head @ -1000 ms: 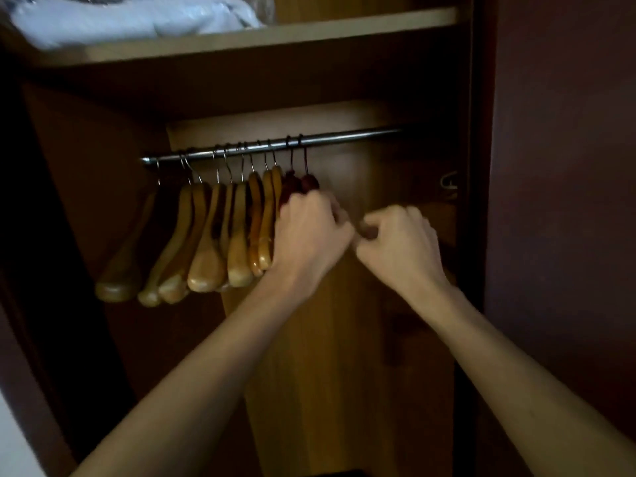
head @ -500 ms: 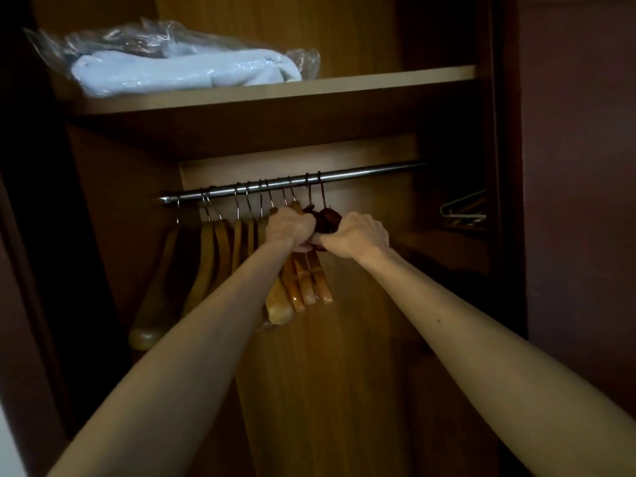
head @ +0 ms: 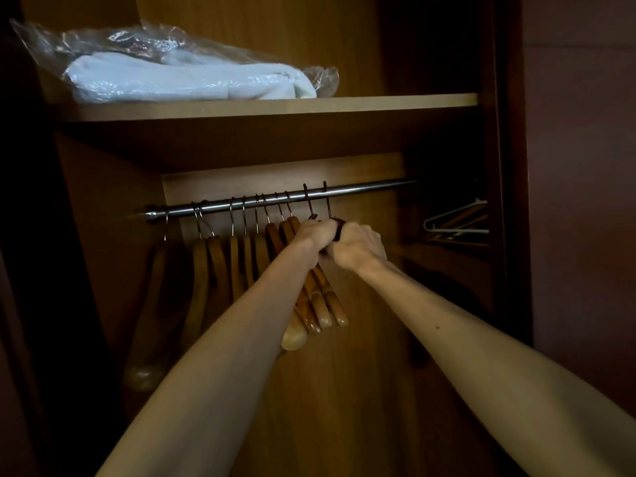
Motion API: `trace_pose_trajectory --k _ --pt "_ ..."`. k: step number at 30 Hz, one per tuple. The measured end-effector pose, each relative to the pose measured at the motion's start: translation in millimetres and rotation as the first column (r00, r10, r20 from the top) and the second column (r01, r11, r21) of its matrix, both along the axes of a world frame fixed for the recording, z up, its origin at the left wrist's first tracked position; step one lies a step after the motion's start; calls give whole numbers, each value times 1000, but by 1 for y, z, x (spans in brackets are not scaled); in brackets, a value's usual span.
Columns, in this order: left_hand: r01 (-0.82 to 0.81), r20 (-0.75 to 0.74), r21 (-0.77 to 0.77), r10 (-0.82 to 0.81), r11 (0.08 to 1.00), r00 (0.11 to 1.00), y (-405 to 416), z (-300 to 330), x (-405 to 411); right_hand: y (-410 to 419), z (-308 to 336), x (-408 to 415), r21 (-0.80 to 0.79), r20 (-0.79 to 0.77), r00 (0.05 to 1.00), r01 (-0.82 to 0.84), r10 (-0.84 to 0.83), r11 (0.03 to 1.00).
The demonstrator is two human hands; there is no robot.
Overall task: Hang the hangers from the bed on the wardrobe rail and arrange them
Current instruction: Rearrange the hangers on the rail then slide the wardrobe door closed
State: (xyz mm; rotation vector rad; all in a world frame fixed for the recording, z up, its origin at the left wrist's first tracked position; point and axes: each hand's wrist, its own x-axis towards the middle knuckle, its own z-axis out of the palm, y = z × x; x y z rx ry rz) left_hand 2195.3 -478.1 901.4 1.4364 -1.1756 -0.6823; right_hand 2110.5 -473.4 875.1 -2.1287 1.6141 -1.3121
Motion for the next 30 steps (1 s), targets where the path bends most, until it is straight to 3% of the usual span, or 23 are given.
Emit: trace_pose_trajectory --k 6,20,30 --pt "-14 -67 -38 12 999 998 -5 3 -3 -7 7 -2 -26 -8 1000 21 -21 999" --pt "80 -270 165 -33 983 962 -4 29 -15 -32 42 -11 83 -108 993 -35 44 996" --pt "187 -399 217 -88 958 913 17 -82 -84 51 -82 -89 96 -53 999 11 -6 995"
